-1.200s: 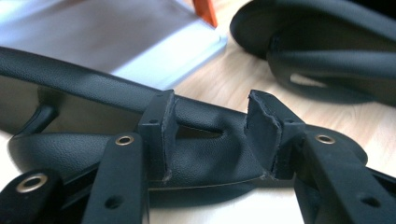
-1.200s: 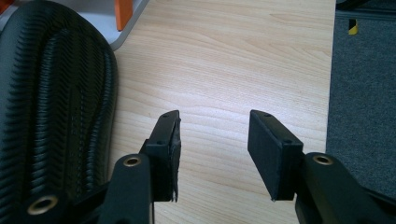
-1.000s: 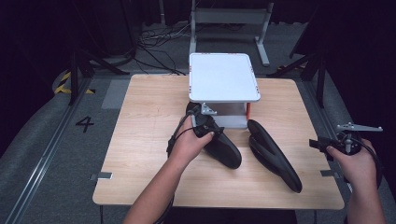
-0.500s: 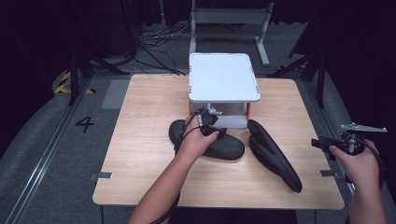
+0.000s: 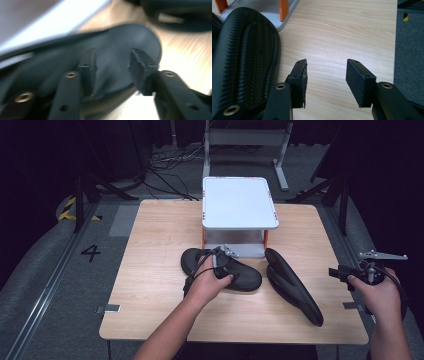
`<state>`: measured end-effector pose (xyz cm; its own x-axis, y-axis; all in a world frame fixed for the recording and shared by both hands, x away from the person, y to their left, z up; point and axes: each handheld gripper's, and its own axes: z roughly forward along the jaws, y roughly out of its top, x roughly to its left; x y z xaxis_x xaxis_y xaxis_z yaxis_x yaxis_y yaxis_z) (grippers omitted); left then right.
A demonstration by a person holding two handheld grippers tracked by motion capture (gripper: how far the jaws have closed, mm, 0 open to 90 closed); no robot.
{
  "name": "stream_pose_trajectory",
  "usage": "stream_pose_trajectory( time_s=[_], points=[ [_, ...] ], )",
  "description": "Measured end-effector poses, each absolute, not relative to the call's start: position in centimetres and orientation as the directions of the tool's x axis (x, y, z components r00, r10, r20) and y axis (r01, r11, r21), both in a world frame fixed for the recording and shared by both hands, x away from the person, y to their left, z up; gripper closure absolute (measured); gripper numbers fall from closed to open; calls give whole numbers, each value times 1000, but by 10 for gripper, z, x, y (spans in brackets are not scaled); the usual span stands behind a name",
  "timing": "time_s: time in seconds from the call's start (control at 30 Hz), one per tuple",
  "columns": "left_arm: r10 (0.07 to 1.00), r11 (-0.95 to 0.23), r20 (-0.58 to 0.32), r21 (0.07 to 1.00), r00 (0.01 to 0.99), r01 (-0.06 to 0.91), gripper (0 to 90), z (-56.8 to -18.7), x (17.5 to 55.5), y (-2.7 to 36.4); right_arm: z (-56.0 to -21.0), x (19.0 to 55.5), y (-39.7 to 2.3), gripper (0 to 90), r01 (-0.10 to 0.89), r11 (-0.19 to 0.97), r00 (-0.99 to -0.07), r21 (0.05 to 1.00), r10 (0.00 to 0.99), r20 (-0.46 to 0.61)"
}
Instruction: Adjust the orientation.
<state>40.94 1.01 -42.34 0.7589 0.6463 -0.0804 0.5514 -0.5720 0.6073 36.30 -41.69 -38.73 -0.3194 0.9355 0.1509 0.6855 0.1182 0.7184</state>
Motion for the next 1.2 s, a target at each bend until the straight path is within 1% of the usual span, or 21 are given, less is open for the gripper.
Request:
stream_pose_trajectory(
  time_s=[0.07, 0.17, 0.23, 0.27, 0.33, 0.4, 0.5, 0.57, 0.7, 0.8, 0.87, 0.9, 0.93, 0.97, 1.03, 1.07, 1.1, 1.13, 1.17, 1.2],
  points=[
    [655, -579, -77, 589, 752, 565, 690, -427, 407, 13, -388, 365, -417, 528, 686, 121, -323, 718, 935, 150],
    [658, -577, -87, 581, 748, 575, 711, -425, 404, 16, -388, 366, -417, 527, 688, 121, -323, 716, 934, 152],
    [652, -595, -73, 567, 755, 570, 745, -423, 400, 20, -388, 369, -415, 527, 686, 123, -330, 717, 931, 155],
    [652, -596, -74, 566, 755, 570, 745, -423, 398, 23, -388, 369, -415, 527, 686, 123, -330, 717, 931, 155],
    [651, -594, -93, 557, 754, 581, 781, -422, 391, 30, -388, 371, -414, 527, 684, 128, -336, 718, 929, 155],
    [651, -592, -104, 550, 752, 589, 812, -419, 380, 46, -388, 374, -411, 527, 683, 132, -342, 718, 927, 154],
    [649, -591, -126, 538, 750, 602, 824, -416, 370, 59, -389, 377, -408, 527, 686, 135, -346, 715, 925, 158],
    [657, -592, -118, 532, 745, 606, 823, -415, 361, 70, -389, 380, -404, 527, 685, 146, -357, 714, 921, 155],
    [670, -587, -132, 508, 730, 630, 816, -412, 346, 91, -391, 385, -396, 527, 690, 161, -372, 705, 915, 155],
    [674, -563, -171, 510, 718, 650, 815, -409, 342, 107, -392, 387, -392, 525, 687, 171, -383, 706, 911, 152],
    [674, -543, -177, 540, 717, 643, 776, -405, 340, 114, -391, 389, -391, 523, 683, 173, -387, 710, 910, 151],
    [694, -512, -161, 574, 702, 638, 662, -399, 339, 118, -390, 390, -390, 518, 683, 165, -383, 712, 910, 157],
    [694, -512, -161, 574, 702, 638, 599, -399, 339, 118, -390, 390, -390, 518, 683, 165, -383, 712, 910, 157],
    [698, -494, -159, 599, 698, 631, 599, -396, 339, 121, -390, 390, -391, 518, 680, 165, -384, 715, 911, 154],
    [750, -413, -155, 650, 644, 638, 423, -392, 341, 129, -389, 391, -392, 514, 678, 158, -379, 718, 912, 158],
    [776, -410, -119, 651, 619, 639, 329, -393, 343, 133, -388, 391, -393, 511, 674, 156, -380, 722, 911, 158],
    [796, -411, -92, 644, 598, 645, 265, -395, 346, 136, -387, 390, -393, 507, 676, 148, -375, 722, 913, 163],
    [812, -420, -62, 629, 581, 654, 237, -398, 348, 138, -387, 390, -394, 504, 676, 145, -373, 723, 913, 165],
    [819, -422, -54, 619, 571, 663, 240, -404, 351, 138, -387, 390, -394, 499, 675, 142, -370, 724, 914, 166],
    [815, -424, -66, 610, 576, 669, 265, -408, 353, 137, -387, 390, -393, 494, 675, 139, -368, 725, 915, 166]
  ],
)
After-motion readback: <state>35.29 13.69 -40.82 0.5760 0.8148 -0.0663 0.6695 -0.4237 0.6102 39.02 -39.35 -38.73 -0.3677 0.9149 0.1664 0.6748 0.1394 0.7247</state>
